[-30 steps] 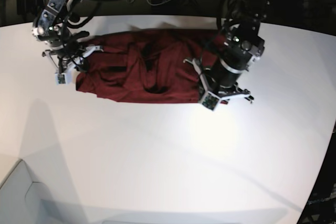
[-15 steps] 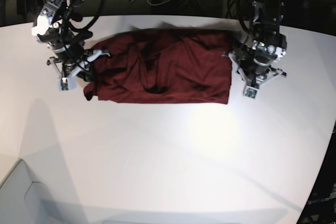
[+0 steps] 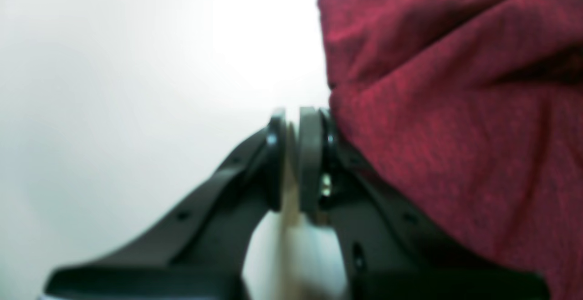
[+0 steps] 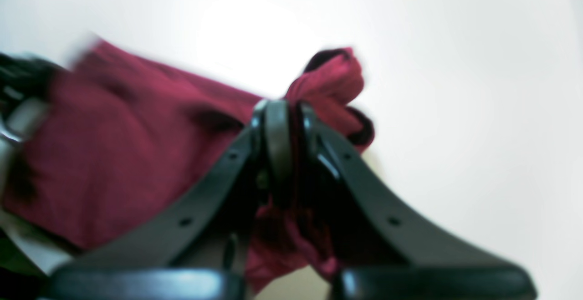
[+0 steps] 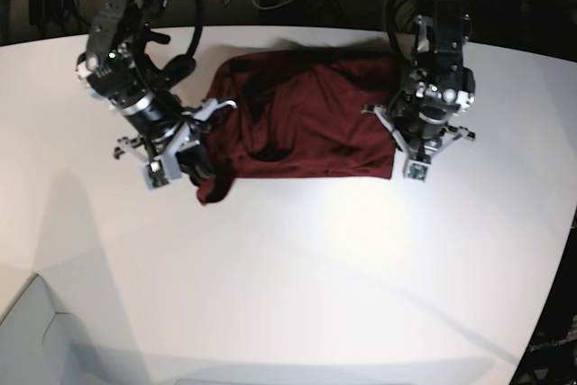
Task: Layout the t-shirt on the table in an organized manner, then fold the t-shirt properly
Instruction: 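Fold the right-held end over onto the bundle with the right gripper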
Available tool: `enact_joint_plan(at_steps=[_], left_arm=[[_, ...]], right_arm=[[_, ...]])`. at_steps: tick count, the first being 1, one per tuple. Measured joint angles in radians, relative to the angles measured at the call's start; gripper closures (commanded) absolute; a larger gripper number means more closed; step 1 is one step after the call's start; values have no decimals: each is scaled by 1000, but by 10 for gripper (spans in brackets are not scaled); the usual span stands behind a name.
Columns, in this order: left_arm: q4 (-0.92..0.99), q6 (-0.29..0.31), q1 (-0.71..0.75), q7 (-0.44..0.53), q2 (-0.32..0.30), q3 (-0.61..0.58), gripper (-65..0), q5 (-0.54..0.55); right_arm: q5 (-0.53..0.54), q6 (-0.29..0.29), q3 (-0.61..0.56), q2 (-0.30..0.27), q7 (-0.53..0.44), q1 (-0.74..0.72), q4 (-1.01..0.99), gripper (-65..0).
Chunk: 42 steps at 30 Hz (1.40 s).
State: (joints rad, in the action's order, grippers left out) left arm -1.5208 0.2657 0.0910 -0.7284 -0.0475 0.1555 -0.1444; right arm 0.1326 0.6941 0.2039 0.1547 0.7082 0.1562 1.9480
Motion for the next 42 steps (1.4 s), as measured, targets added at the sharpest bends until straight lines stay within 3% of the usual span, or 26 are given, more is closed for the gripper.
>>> enact_joint_plan(at_steps=[10,14,18,25,29,33,42], left_arm=[[-18,0,11,-9,17,5,-54,-8],[-26,0,14,-17,17,6,-54,-8],[-71,1,27,-60,18,6,-54,-9],[-188,5,39,-68,14,13,-54,-8],[-261,16,59,-166,16,135,-54,-12],[-281,12,61,-196,2,228,-55,-15],[-119,16,72,-172,-14,143,-55,-4]], right_arm=[[-6,-2,-402,-5,5,0,6,0],[-1,-1,-504,-5,-2,-19,-61,0],[-4,-2,-536,-5,-72,-58,-174,0],[-9,0,-539,-8,-102,-93,-248,0],[-5,-2,-539,-8,-110,-101,-245,0],[-8,-1,-540,-8,-103,-133,-246,0],[-9,-2,-649,-8,-106,-192,-245,0]])
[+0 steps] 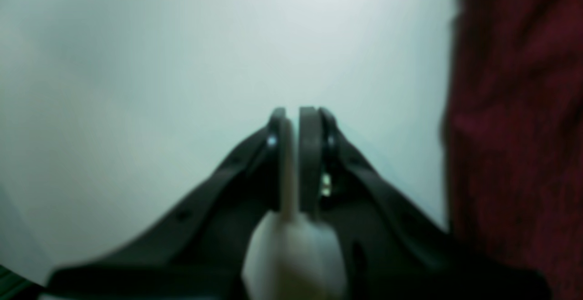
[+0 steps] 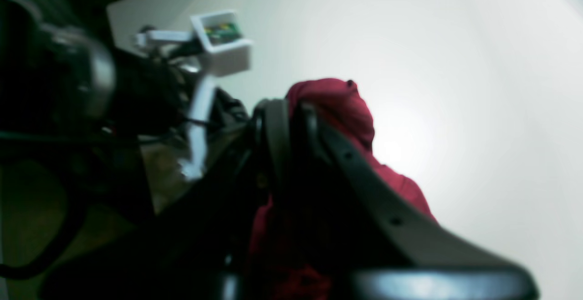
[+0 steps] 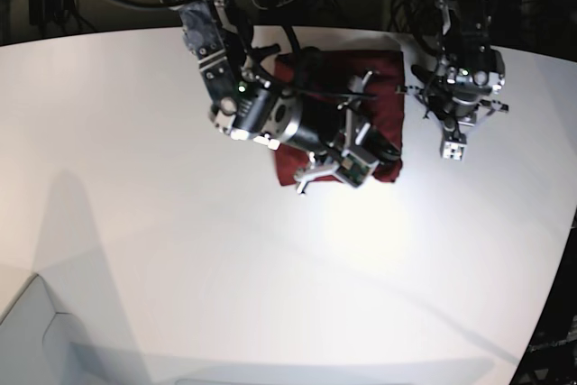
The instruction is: Layout the t-shirt on the table in an organized manner, then fold the t-shirt properly
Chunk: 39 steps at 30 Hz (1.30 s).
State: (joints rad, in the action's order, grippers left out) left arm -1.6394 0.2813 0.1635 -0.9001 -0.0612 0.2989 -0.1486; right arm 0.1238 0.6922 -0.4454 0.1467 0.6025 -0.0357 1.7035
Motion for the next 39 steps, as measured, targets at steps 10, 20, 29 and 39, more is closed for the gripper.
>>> enact_joint_plan(at_steps=[10,20,29,39], left_arm=[[42,-8,-33,22,-3,-19,-55,-4],[-96,0,14,-31,-66,-15,-55,-8],[-200,2,43,-34,-145,182,-57,-4],[-201,3,41,-34,-173,261,-57,5]], right_arm=[[7,0,-50,-2,-6,-1,-2,0],[0,0,-51,-2,-3,3,-55,0],[-3,0,-164,-14,-3,32,-57,0],[-5,2,-276,-39,-2,2,-143,-232]])
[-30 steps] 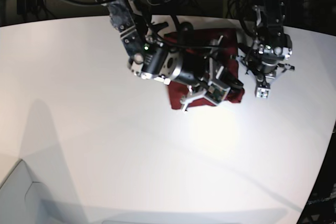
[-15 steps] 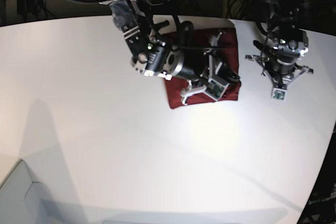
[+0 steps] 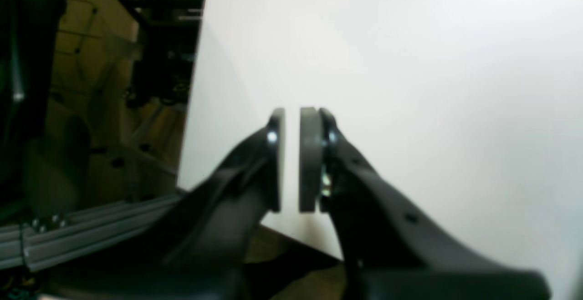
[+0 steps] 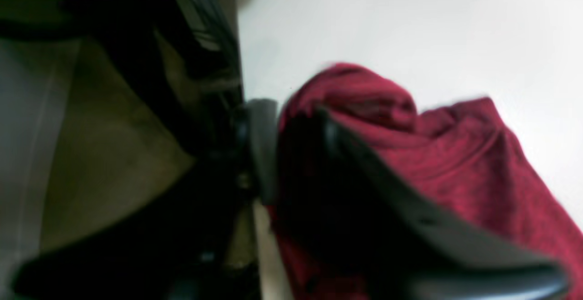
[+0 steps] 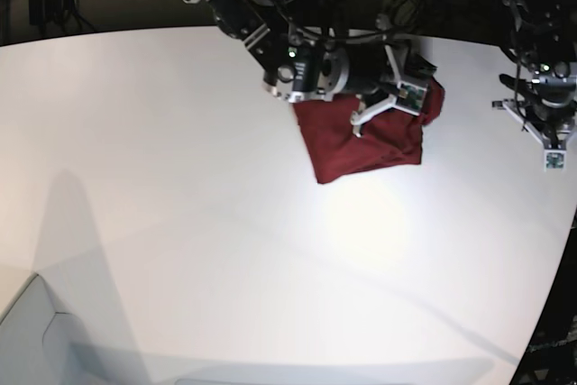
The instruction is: Layout the t-shirt on the table in an organized manner, then fold the t-shirt properly
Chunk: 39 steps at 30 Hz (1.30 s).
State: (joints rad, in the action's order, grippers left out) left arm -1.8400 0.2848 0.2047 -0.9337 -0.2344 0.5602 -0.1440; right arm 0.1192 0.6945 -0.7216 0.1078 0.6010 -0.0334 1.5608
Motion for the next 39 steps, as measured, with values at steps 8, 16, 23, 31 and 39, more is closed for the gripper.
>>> enact_joint_plan(at_steps=[8,16,23,31,39], left_arm=[[0,0,-2,4,13,-6,-58,-1],[-30,69,-66,11,218,-79,-153,-2],[-24,136,-98,-5,383,-97,-341,-11],[-18,139,-97,2,394,-98,-361,-12],[40,138,-88,2,390,-213,-361,-8]], right_arm=[[5,0,44,-3,3,8,80,-340],[11,0,294,-41,1,48,166,-340],[5,-2,475,-69,4,72,171,-340],[9,-2,545,-77,3,88,175,-340],[8,-2,541,-74,4,90,175,-340]])
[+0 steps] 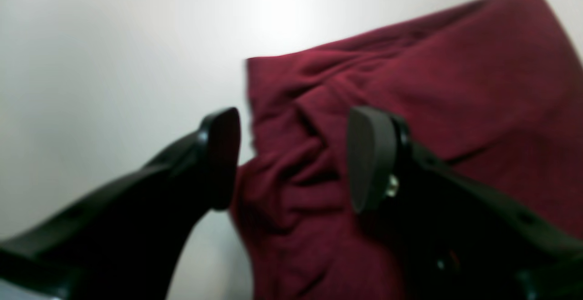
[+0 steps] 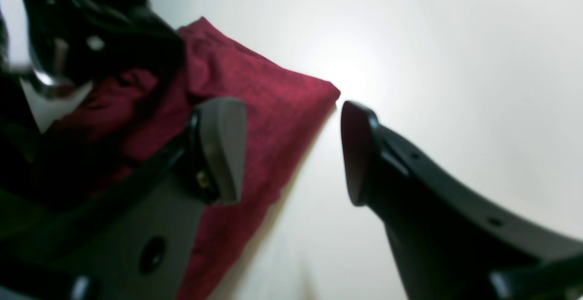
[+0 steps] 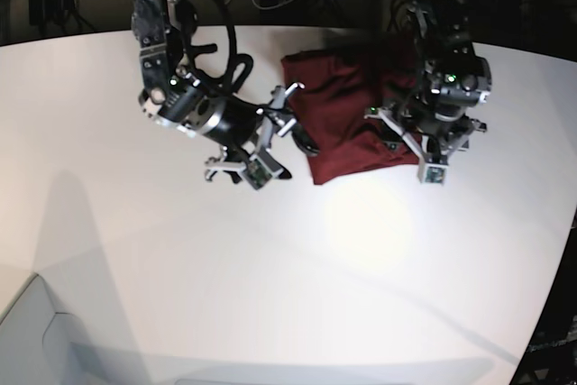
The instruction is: Layout the t-shirt on the table in an organized manner, then fold the t-shirt properly
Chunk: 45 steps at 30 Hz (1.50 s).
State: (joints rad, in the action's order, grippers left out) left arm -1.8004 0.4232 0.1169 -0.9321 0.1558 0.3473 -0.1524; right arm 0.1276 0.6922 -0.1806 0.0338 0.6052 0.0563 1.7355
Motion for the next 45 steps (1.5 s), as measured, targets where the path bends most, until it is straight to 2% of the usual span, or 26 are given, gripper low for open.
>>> enact_joint_plan(at_steps=[5,12,22,31,33,37,40,45], left_arm=[[18,0,11,12,0,-81,-358,1],[68,-1,13,10,-1,-74,-357,0],[-10,-3,10,6,-3,-21,-361,-3],[98,-3,-29,16,-3,-16,-350,0],[106,-3,-31,16,-3,-16,-301,0],[114,-1,-40,16,-3,-15,-110,0],[112,0,-40,15,-3,-15,0,0],[78,0,-64,7,-3,-14,0,0]], right_arm=[[0,0,0,0,-1,0,0,-340],[0,0,1,0,0,0,-1,-340],[0,0,2,0,0,-3,-1,-340],[0,0,3,-1,0,-3,-2,-340],[0,0,3,-6,0,-3,-2,-340],[0,0,4,-17,0,-3,-2,-340],[0,0,4,-16,0,-3,-2,-340],[0,0,4,-17,-1,-9,-2,-340]])
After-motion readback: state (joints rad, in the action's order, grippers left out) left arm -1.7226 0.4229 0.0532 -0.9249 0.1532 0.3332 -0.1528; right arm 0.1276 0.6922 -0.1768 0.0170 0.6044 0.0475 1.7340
